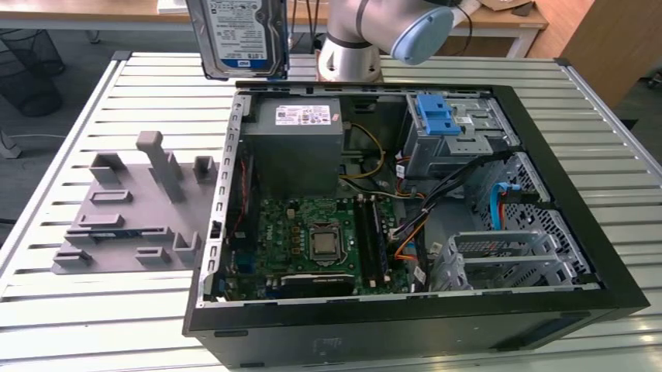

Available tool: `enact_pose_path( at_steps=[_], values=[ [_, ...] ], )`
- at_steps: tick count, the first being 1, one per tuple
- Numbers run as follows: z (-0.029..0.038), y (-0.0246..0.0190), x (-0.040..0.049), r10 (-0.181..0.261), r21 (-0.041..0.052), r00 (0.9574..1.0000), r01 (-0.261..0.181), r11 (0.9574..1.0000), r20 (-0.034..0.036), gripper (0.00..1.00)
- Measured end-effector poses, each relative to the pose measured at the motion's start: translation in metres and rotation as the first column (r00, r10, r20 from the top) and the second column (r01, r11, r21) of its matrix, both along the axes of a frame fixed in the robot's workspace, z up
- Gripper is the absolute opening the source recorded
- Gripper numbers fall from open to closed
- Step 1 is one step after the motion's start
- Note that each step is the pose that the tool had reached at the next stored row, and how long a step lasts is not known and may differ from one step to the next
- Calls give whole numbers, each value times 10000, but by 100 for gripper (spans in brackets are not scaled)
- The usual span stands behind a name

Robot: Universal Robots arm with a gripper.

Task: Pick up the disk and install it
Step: 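Pick up the disk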

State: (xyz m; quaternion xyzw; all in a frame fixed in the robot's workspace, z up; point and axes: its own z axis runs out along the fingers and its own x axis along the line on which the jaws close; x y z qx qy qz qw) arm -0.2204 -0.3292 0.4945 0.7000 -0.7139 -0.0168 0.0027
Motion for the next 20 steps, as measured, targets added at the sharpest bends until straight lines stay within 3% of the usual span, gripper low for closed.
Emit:
enact_pose_path(
  at_steps=[20],
  values=[
    [0,0,-17,0,0,10000,0,10000,-1,37]
  ],
)
